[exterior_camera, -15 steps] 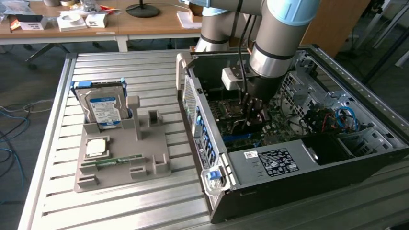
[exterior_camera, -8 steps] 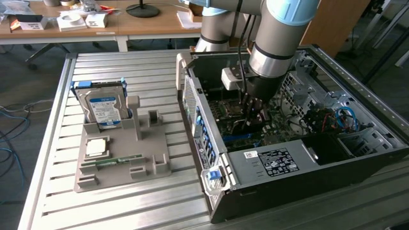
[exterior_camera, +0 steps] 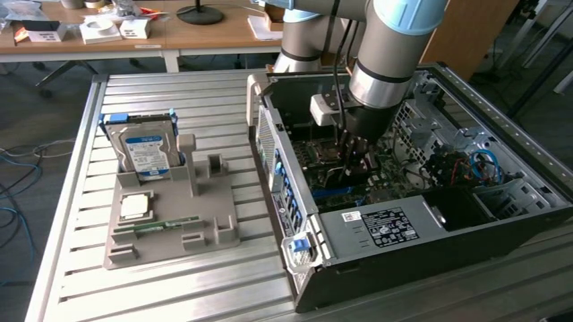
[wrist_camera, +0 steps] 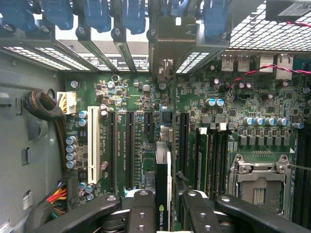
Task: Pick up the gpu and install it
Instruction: 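Insert the gpu into the slot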
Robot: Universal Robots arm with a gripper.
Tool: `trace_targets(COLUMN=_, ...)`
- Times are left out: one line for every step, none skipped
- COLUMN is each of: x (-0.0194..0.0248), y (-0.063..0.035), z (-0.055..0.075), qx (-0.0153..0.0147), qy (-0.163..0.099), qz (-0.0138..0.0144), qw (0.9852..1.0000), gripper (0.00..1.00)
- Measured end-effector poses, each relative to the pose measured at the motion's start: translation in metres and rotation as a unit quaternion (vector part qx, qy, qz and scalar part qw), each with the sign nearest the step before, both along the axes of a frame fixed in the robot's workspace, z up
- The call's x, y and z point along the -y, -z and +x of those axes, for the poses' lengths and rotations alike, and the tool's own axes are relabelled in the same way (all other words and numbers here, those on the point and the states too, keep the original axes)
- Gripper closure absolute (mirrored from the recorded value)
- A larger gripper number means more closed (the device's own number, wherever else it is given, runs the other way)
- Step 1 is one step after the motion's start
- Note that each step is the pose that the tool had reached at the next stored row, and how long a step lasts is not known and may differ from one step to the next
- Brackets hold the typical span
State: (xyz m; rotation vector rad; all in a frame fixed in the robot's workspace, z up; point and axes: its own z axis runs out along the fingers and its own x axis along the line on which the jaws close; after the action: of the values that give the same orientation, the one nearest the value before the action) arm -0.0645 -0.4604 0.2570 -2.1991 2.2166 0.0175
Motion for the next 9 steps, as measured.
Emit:
trace_targets(x=0.0000, y=0.0001, z=0.0000, qx=0.0000, qy=0.000, qz=0.0000, qw=1.0000, gripper=0.74)
trace_targets(x=0.0003, y=0.0000, z=-0.0001, qx=-0.0001, qy=0.001, qz=0.0000, qw=1.0000, gripper=0.74)
trace_targets(x=0.0004, y=0.0000, z=-0.0001, qx=-0.0001, qy=0.001, qz=0.0000, qw=1.0000, gripper=0.74)
trace_targets(x=0.0004, y=0.0001, z=-0.0001, qx=0.0000, qy=0.001, qz=0.0000, qw=1.0000, gripper=0.74)
trace_targets(x=0.0004, y=0.0001, z=0.0000, qx=0.0000, qy=0.001, qz=0.0000, qw=1.0000, gripper=0.74)
trace_targets(x=0.0004, y=0.0001, z=0.0000, qx=0.0000, qy=0.001, qz=0.0000, qw=1.0000, gripper=0.74)
trace_targets(x=0.0004, y=0.0001, z=0.0000, qx=0.0000, qy=0.001, qz=0.0000, qw=1.0000, gripper=0.74)
trace_targets(x=0.0004, y=0.0005, z=0.0000, qx=0.0000, qy=0.001, qz=0.0001, qw=1.0000, gripper=0.74)
trace_targets(x=0.0005, y=0.0011, z=0.0000, qx=0.0000, qy=0.001, qz=0.0001, qw=1.0000, gripper=0.74)
